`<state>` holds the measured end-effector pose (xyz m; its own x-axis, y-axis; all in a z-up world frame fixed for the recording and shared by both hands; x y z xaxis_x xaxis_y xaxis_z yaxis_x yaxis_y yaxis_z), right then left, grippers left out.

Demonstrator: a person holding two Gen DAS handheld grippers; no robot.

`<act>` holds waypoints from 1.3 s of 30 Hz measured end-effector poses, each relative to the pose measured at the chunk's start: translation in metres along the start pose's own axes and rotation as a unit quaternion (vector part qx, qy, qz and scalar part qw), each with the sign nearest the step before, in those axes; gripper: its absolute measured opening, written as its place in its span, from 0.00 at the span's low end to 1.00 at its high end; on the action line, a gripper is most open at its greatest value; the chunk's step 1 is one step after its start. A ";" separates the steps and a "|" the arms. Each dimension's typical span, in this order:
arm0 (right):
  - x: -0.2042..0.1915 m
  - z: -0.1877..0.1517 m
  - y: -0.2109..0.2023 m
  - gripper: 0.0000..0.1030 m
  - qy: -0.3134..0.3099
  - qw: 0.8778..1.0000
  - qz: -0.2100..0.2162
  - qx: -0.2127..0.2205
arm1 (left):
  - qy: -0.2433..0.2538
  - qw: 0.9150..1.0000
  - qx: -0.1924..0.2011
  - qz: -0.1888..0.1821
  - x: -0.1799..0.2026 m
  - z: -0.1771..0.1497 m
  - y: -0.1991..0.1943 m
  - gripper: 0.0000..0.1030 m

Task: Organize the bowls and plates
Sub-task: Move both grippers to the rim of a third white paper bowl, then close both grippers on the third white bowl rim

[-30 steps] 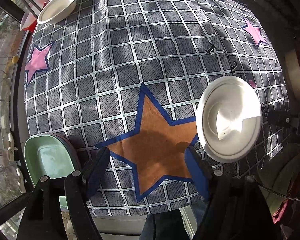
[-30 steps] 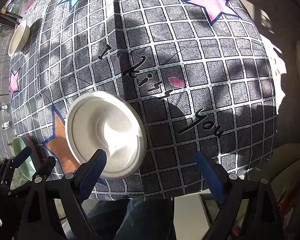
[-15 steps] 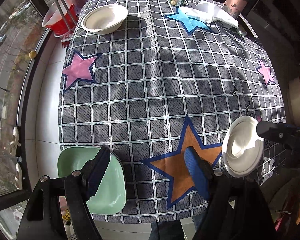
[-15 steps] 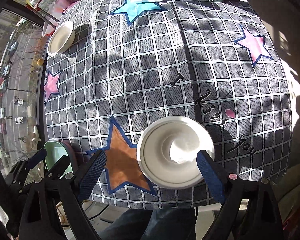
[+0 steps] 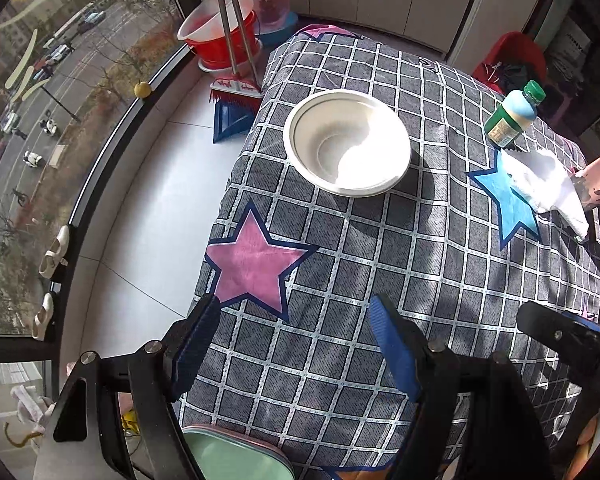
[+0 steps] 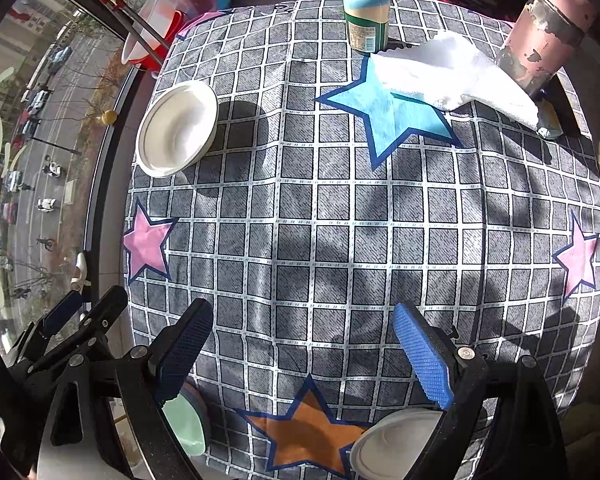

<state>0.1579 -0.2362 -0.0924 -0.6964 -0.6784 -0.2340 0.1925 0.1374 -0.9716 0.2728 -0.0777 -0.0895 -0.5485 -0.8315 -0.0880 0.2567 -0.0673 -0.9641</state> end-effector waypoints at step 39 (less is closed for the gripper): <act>-0.036 0.081 0.126 0.16 -0.023 0.994 0.071 -0.076 | 0.127 0.990 -0.057 0.023 0.059 0.074 0.115 0.29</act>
Point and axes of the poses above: each gripper's, at about its wrist camera, not at the fingertips, and y roughly the way its jaws point, x to its right, z to its top, the point moved 4 cm from there along y, roughly the way its jaws point, and after that the axes turned 8 degrees about y, right-handed, at the moved point
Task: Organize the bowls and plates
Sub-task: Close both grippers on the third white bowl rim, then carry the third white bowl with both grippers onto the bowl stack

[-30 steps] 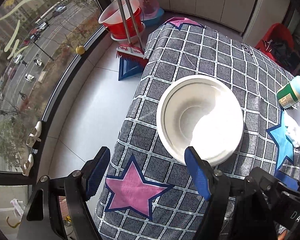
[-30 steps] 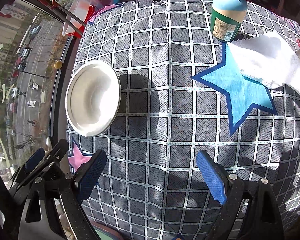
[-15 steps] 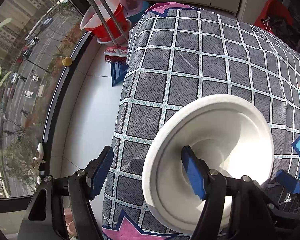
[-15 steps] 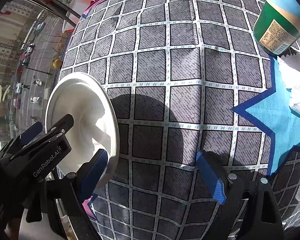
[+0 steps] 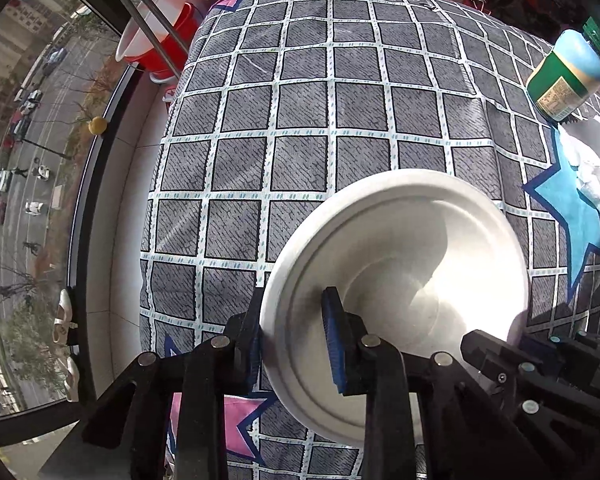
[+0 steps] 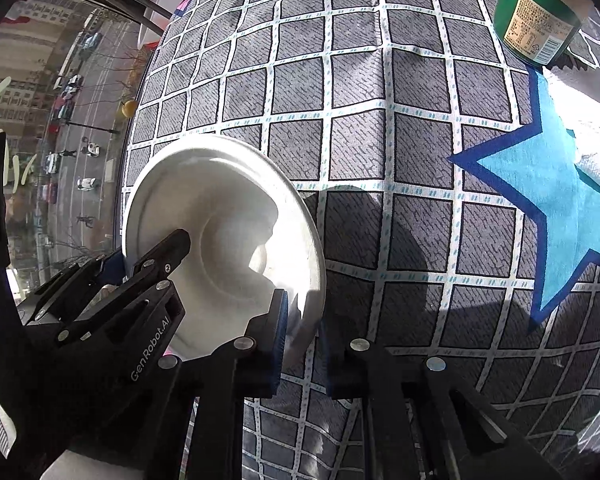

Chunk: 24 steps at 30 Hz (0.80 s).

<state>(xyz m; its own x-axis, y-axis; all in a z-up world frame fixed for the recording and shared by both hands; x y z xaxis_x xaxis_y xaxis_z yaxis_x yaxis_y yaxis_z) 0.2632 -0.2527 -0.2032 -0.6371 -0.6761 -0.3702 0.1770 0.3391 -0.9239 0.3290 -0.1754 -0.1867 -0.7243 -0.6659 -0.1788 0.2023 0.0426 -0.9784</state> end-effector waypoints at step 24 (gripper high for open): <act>0.122 -0.193 -0.067 0.16 0.093 0.996 -0.007 0.006 | 0.046 0.998 0.008 -0.050 0.111 -0.163 -0.080 0.30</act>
Point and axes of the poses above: each gripper's, at about its wrist camera, not at the fingertips, and y roughly the way its jaws point, x to its right, z to its top, the point moved 4 cm from there along y, roughly the way its jaws point, and after that the axes turned 8 degrees about y, right-handed, at the moved point
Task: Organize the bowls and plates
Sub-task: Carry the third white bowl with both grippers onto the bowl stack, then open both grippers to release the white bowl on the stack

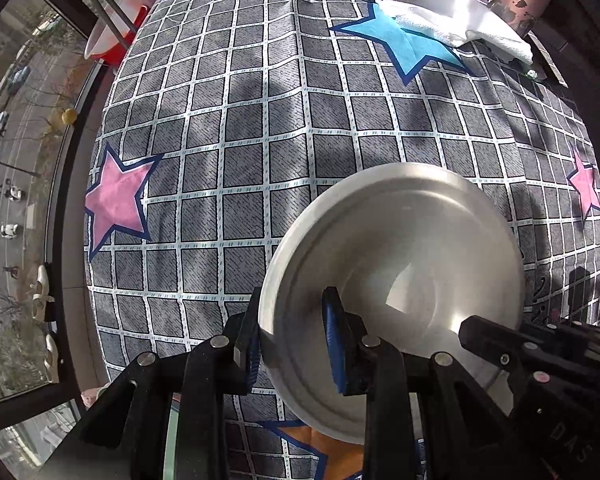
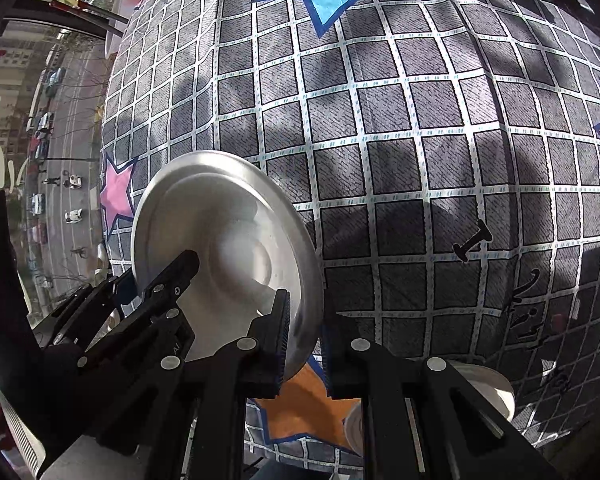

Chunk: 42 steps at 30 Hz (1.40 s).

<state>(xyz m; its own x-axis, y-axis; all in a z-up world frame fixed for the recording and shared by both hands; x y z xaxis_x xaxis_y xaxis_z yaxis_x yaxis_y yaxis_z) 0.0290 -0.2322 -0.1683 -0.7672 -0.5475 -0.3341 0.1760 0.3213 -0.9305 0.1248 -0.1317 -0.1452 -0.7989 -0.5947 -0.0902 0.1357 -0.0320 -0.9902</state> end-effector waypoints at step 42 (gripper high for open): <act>0.131 -0.088 -0.060 0.58 -0.095 0.991 -0.078 -0.043 | -0.034 0.999 -0.039 0.014 0.118 -0.109 -0.047 0.77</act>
Point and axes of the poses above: each gripper's, at about its wrist camera, not at the fingertips, and y roughly the way its jaws point, x to its right, z to its top, the point moved 4 cm from there along y, roughly the way its jaws point, and after that the axes turned 8 degrees about y, right-handed, at the moved point
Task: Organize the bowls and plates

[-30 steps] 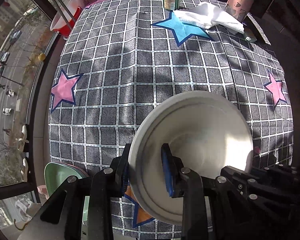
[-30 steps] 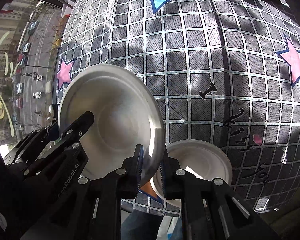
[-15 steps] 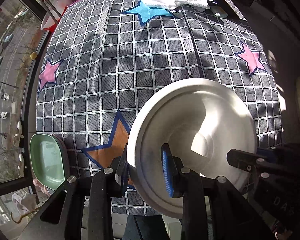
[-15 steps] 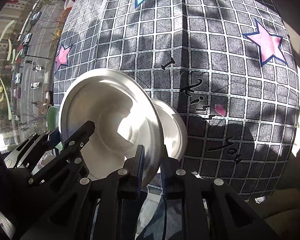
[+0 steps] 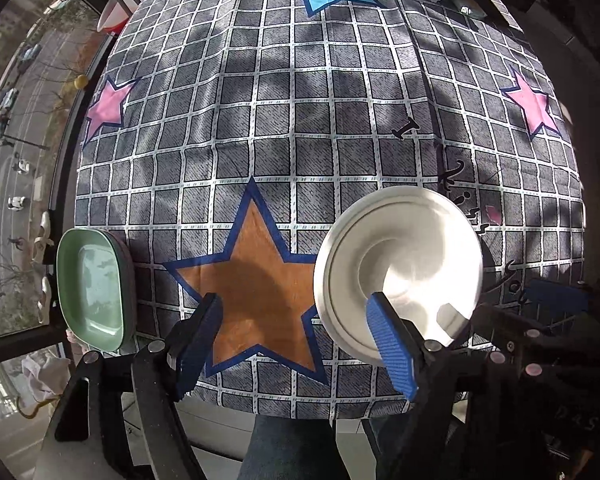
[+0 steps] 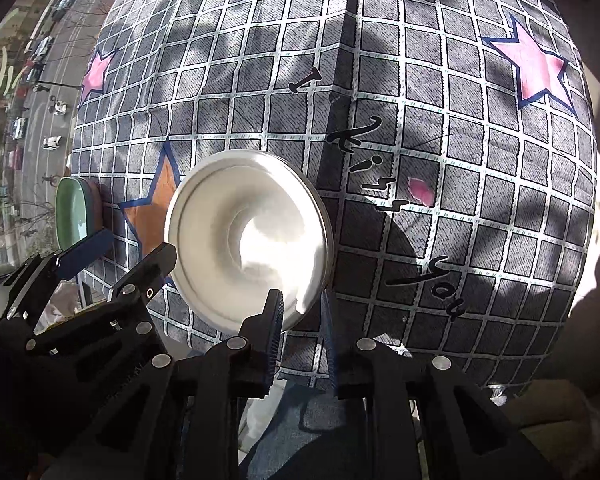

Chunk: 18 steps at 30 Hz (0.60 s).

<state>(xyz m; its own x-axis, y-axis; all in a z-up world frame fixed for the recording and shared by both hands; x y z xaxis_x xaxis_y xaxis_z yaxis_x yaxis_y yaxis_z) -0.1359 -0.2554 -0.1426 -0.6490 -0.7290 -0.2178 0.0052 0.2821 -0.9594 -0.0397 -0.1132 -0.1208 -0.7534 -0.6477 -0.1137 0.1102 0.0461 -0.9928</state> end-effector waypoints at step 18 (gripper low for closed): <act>0.046 -0.026 0.021 0.80 0.072 0.997 0.032 -0.025 | -0.027 0.998 -0.052 0.026 -0.018 -0.036 0.008 0.78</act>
<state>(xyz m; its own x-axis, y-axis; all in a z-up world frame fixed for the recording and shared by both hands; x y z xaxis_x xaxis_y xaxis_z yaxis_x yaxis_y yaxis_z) -0.1853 -0.2671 -0.1682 -0.7505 -0.6129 -0.2474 0.0150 0.3584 -0.9335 -0.0484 -0.0735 -0.1285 -0.7116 -0.6825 -0.1668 0.0784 0.1588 -0.9842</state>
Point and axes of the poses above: each gripper's, at about its wrist camera, not at the fingertips, and y roughly the way its jaws point, x to its right, z to its top, the point moved 4 cm from there along y, roughly the way its jaws point, and after that the axes turned 8 degrees about y, right-handed, at the moved point
